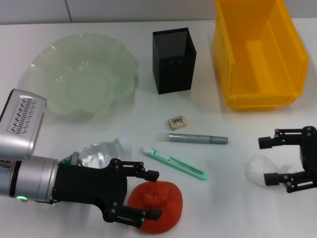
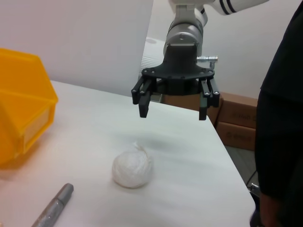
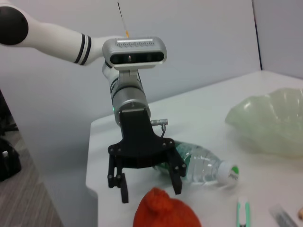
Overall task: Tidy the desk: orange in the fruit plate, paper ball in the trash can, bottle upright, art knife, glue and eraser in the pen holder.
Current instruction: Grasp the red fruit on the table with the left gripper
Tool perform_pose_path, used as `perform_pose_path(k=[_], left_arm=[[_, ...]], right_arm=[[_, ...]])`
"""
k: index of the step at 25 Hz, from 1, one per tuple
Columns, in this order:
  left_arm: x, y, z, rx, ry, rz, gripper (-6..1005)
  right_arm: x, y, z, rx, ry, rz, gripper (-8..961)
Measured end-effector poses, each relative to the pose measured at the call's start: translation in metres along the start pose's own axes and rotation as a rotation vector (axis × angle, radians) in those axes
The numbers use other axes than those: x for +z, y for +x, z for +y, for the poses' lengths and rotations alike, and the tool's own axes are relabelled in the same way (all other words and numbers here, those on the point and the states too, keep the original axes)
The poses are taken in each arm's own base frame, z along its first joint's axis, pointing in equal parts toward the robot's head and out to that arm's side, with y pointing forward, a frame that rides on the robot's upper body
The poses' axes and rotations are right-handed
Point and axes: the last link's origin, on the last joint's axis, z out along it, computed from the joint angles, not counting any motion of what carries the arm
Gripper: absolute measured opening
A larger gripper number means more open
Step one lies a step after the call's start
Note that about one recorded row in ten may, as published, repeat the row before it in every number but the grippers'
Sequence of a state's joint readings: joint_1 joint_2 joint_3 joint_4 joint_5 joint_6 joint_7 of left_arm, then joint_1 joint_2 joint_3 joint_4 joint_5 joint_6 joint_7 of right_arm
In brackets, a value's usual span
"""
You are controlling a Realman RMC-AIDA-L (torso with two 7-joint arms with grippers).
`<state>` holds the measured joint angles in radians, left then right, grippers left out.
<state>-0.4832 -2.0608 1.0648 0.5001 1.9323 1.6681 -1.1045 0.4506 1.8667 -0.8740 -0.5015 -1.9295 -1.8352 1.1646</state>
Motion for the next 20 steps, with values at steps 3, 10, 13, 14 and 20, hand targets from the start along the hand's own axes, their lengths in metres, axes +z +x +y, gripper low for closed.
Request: perform_pose_path(k=[3,10,13,14,20], left_arm=[[0.001,-0.002,-0.001,-0.005,0.007,-0.007,728],[0.002,-0.004,0.0,-0.007,0.008,-0.017,721],[0.002,-0.005,-0.001,-0.007,0.009,-0.027,718],[0.002,-0.005,-0.001,-0.007,0.009,-0.027,716],[0.003,-0.005,-0.001,-0.004,0.005,-0.037,710]], right_arm=[[-0.005,0.002,0.001,0.018,-0.008,0.025,825],[-0.012,0.009,0.002,0.048,0.0,0.067,826],[-0.019,0.01,0.004,0.045,0.024,0.06,826],[-0.019,0.01,0.004,0.045,0.024,0.06,826],[-0.029,0.008,0.007,0.034,0.051,0.036,825]])
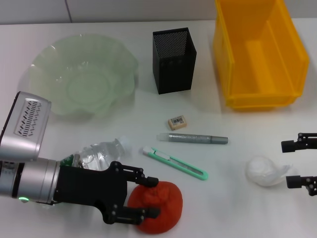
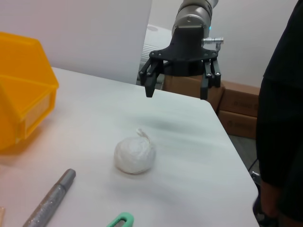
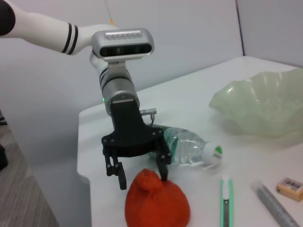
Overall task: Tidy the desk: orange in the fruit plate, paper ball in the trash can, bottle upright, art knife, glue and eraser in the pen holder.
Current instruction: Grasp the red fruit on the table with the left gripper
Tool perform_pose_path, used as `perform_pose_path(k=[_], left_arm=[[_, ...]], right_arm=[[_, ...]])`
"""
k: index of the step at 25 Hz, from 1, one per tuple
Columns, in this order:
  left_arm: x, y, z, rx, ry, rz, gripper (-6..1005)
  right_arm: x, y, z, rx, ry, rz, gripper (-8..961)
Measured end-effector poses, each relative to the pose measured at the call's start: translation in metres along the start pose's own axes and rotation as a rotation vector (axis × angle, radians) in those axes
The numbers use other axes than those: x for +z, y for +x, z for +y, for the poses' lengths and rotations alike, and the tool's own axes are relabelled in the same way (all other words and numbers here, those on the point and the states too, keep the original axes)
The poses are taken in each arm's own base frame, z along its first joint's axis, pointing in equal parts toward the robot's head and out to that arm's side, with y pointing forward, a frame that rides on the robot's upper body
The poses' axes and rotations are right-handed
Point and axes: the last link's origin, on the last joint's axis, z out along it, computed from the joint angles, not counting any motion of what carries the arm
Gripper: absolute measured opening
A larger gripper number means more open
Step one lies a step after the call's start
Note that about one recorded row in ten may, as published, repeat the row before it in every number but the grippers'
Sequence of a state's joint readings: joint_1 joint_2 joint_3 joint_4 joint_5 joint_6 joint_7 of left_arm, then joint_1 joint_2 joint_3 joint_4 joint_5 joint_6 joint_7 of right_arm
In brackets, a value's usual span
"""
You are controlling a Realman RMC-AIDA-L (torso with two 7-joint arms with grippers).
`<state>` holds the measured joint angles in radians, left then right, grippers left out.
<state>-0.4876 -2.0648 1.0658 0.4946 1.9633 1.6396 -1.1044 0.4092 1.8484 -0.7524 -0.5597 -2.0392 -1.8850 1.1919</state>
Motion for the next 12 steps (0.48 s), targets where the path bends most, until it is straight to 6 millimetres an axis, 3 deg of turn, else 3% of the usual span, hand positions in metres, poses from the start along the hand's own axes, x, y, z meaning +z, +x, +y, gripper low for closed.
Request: perform_pose_path(k=[5,12], left_arm=[[0.0003,0.0001,-0.0017,0.003,0.006,-0.007,705],[0.0021,-0.0013,-0.0007,0.005,-0.007,-0.024,525]], right_arm=[[-0.0014,0.0002,0.0002,-0.001,0.006,-0.002,825],[-0.0014,0.0001,0.0001,-0.001,0.006,-0.001,825]])
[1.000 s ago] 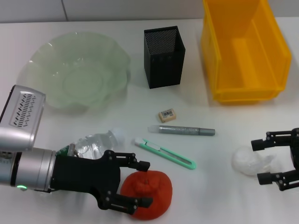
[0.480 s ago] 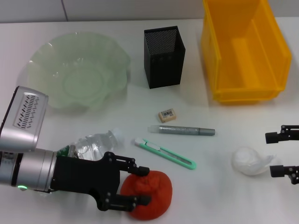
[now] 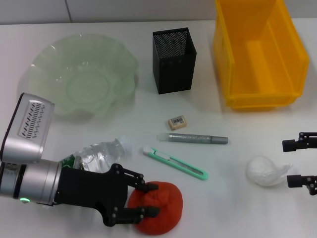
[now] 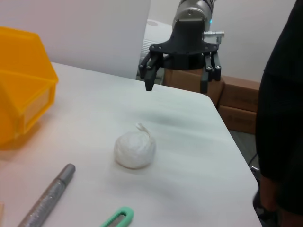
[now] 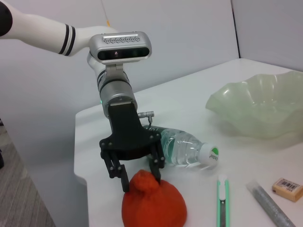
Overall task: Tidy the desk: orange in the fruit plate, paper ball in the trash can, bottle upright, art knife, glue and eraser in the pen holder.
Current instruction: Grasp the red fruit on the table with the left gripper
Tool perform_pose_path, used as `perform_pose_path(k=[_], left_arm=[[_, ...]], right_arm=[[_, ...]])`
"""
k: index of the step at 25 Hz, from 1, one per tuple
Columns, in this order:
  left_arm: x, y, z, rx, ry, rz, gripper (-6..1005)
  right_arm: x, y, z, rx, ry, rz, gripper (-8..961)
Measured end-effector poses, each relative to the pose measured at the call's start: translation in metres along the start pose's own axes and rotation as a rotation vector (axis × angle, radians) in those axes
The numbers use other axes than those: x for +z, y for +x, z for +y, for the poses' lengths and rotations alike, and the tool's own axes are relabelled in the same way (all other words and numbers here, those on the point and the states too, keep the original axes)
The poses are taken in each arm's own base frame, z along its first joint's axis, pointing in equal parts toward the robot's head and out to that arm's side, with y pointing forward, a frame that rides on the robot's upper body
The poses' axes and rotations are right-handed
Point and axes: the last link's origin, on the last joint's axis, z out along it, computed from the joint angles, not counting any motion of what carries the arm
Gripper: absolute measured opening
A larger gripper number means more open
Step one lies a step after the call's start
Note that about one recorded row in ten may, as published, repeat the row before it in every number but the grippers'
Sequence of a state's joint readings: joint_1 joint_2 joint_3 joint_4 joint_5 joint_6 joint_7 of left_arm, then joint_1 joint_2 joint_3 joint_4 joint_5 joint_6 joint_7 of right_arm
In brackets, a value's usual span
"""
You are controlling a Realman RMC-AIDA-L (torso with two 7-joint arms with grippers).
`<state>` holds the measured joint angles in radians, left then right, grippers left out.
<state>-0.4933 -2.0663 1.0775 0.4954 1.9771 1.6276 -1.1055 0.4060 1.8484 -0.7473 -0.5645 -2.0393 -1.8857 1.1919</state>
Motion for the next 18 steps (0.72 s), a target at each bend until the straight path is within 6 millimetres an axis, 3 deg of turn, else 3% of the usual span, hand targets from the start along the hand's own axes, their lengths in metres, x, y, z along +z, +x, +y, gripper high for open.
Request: perform_pose_path(k=[12,18], left_arm=[[0.0017,-0.001,0.0021,0.006,-0.021,-0.019,221],[0.0018,-0.0004,0.0011,0.006,-0.018,-0.02,213]], right_arm=[[0.0033,0.0006,0.001,0.005,-0.004,-0.009,826],[0.0041,0.0008,0.0013,0.003,-0.005,-0.011,825]])
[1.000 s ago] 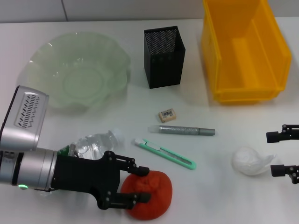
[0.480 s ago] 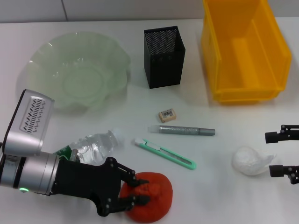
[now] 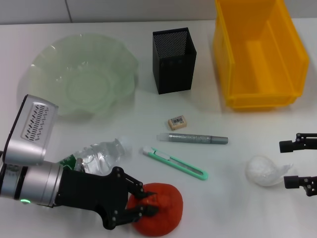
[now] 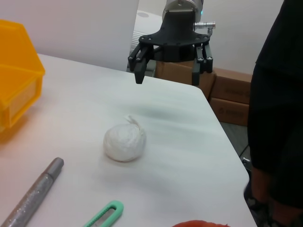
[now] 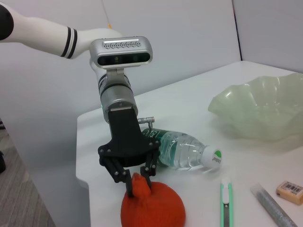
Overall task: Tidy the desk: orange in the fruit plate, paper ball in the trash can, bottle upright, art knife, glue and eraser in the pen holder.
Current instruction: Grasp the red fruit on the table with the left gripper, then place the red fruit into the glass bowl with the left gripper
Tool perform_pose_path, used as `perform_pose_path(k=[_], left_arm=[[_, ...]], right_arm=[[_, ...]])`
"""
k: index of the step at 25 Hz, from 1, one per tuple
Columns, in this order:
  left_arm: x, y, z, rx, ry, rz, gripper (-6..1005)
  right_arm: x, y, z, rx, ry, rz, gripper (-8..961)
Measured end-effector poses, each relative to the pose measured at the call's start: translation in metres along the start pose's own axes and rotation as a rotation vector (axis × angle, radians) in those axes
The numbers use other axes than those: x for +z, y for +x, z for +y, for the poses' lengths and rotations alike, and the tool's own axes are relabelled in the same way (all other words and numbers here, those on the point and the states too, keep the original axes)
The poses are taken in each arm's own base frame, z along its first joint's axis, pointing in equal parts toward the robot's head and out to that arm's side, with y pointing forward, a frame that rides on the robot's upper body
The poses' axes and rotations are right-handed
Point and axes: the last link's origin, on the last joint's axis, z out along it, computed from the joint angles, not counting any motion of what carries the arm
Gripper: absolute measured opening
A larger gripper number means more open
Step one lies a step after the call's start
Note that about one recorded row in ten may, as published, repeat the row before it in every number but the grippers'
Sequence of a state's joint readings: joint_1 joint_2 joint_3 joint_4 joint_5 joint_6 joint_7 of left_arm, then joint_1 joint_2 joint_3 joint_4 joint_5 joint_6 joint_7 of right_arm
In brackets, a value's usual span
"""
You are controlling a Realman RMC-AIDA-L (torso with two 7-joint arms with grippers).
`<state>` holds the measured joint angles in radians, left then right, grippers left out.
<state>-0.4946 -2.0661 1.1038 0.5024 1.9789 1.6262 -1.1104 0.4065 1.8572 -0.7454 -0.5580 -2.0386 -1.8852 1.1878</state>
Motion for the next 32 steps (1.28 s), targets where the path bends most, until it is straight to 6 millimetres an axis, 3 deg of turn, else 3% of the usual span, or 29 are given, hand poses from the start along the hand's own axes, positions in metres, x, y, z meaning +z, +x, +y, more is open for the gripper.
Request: perform_pose_path(k=[23,32], left_arm=[[-0.001,0.004,-0.002,-0.001,0.012,0.029,97],[-0.012,0.026,-0.004,0.029,0.042,0.175,70]], right_arm=[[0.002,0.0,-0.001,-0.002,0.008,0.001,826],[0.001,0.001,-0.002,0.001,0.017,0.003,826]])
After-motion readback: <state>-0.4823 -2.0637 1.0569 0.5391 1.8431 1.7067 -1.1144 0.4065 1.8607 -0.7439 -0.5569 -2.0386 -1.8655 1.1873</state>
